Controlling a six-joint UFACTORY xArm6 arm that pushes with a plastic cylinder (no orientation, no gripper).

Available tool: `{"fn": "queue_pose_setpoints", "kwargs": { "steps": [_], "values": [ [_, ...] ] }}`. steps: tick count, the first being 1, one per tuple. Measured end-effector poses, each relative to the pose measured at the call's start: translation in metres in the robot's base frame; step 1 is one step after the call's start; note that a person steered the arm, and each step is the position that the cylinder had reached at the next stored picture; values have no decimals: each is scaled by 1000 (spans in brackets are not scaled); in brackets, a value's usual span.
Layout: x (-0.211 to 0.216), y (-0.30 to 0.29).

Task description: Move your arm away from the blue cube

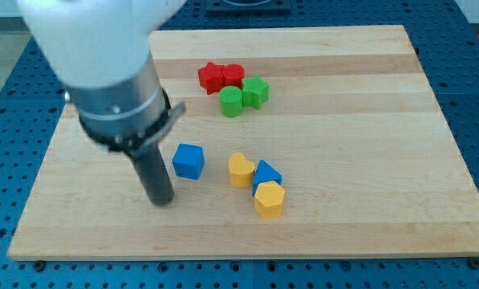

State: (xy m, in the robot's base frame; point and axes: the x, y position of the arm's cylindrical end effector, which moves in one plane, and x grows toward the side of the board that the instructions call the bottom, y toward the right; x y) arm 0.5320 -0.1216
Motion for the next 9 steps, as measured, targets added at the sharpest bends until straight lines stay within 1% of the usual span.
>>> {"fn": "queue_pose_setpoints", "kwargs": {
  "steps": [4, 5, 6, 7, 8, 9],
  "values": [
    [-34, 8],
    [-12, 8],
    [22, 8],
    [20, 8],
    [-26, 8],
    [-36, 8]
  ]
}}
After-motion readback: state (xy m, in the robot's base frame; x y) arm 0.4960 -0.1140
